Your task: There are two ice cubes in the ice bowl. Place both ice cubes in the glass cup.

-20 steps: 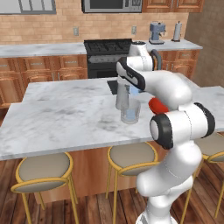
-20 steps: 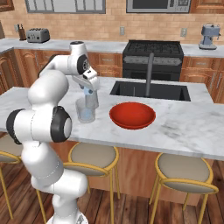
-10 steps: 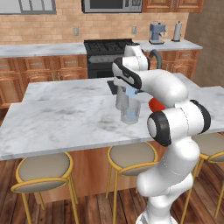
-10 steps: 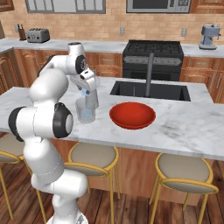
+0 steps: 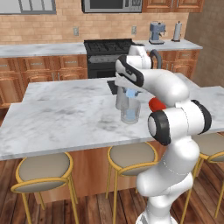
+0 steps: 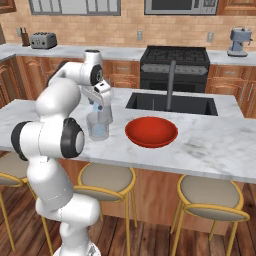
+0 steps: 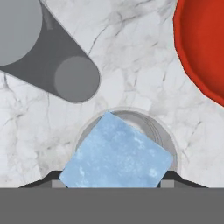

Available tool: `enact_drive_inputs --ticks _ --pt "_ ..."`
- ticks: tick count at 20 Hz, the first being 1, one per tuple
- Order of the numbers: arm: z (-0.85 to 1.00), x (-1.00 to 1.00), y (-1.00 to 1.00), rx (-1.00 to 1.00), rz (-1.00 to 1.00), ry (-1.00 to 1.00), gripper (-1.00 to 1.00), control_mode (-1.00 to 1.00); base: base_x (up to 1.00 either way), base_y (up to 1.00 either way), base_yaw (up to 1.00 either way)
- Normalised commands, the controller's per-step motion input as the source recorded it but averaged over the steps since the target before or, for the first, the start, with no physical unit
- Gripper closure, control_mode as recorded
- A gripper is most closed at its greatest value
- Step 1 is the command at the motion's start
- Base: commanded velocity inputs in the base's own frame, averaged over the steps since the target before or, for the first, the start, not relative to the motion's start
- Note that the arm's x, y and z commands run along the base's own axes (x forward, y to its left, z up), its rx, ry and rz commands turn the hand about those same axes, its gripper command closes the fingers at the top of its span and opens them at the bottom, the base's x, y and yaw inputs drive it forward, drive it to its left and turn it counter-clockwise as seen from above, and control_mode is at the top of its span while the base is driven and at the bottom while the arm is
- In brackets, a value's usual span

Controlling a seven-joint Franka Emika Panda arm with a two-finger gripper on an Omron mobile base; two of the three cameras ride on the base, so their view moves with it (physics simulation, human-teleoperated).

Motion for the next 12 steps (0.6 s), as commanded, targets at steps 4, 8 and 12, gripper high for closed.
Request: enact_drive_inputs --ticks 4,8,12 --pt "-0.11 -0.08 0.0 0.03 0.0 0.03 1.0 -1.0 0.0 0.0 0.0" --pt "-0.12 0.0 0.0 -0.01 0.0 0.01 1.0 -1.0 0.0 0.0 0.0" --pt "-0.1 0.0 0.0 -0.03 0.0 0.02 1.0 -1.0 0.0 0.0 0.0"
